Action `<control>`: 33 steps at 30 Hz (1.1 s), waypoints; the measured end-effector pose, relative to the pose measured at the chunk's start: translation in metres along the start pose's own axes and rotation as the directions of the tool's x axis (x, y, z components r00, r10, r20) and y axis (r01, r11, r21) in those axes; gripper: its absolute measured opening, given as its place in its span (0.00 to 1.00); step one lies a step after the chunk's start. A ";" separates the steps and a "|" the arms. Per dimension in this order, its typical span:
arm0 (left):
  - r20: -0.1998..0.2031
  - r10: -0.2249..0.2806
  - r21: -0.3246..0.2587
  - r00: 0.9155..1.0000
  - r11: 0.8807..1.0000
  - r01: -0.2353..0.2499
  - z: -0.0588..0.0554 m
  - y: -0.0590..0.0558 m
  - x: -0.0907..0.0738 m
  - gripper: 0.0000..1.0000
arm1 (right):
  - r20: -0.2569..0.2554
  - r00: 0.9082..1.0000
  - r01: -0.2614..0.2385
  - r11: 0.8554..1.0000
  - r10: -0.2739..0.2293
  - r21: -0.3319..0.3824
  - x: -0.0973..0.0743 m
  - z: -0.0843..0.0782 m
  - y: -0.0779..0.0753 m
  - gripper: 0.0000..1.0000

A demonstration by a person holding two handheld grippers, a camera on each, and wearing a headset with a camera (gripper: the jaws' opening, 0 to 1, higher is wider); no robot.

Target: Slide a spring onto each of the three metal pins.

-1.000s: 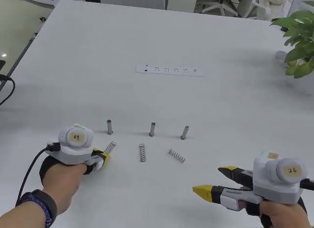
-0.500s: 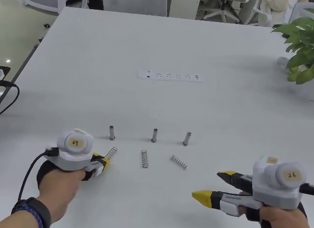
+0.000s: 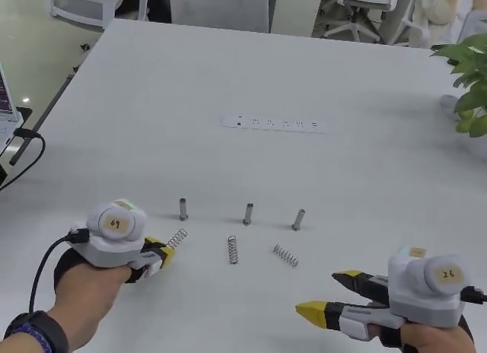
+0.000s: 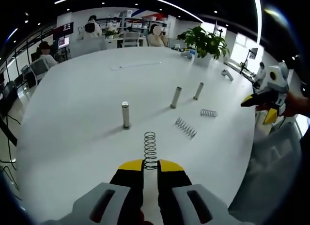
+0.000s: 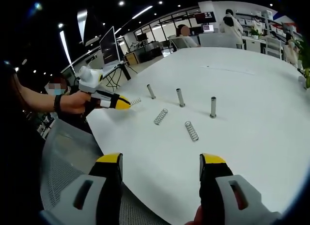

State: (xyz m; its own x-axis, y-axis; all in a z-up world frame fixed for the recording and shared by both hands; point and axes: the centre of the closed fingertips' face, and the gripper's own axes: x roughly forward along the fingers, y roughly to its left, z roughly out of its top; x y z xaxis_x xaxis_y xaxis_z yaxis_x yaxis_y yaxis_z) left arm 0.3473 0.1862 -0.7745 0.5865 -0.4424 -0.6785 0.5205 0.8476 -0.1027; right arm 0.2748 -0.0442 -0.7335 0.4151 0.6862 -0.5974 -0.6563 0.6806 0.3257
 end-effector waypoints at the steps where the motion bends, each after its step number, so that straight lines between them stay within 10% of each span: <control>1: 0.001 -0.002 0.005 1.000 1.000 0.002 0.000 -0.001 -0.001 0.02 | -0.004 1.000 -0.007 1.000 0.007 0.001 0.002 -0.002 0.002 0.62; 33: 0.028 -0.162 0.193 0.986 0.969 0.154 0.025 -0.082 -0.021 0.02 | 0.029 0.987 -0.156 0.987 0.157 -0.034 0.047 0.034 0.039 0.55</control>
State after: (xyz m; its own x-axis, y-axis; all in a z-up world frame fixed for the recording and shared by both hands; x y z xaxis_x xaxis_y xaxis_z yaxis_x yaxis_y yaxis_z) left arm 0.3080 0.1191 -0.7340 0.5115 -0.5823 -0.6318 0.7147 0.6965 -0.0633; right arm 0.2898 0.0232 -0.7238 0.3250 0.7917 -0.5173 -0.7341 0.5561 0.3898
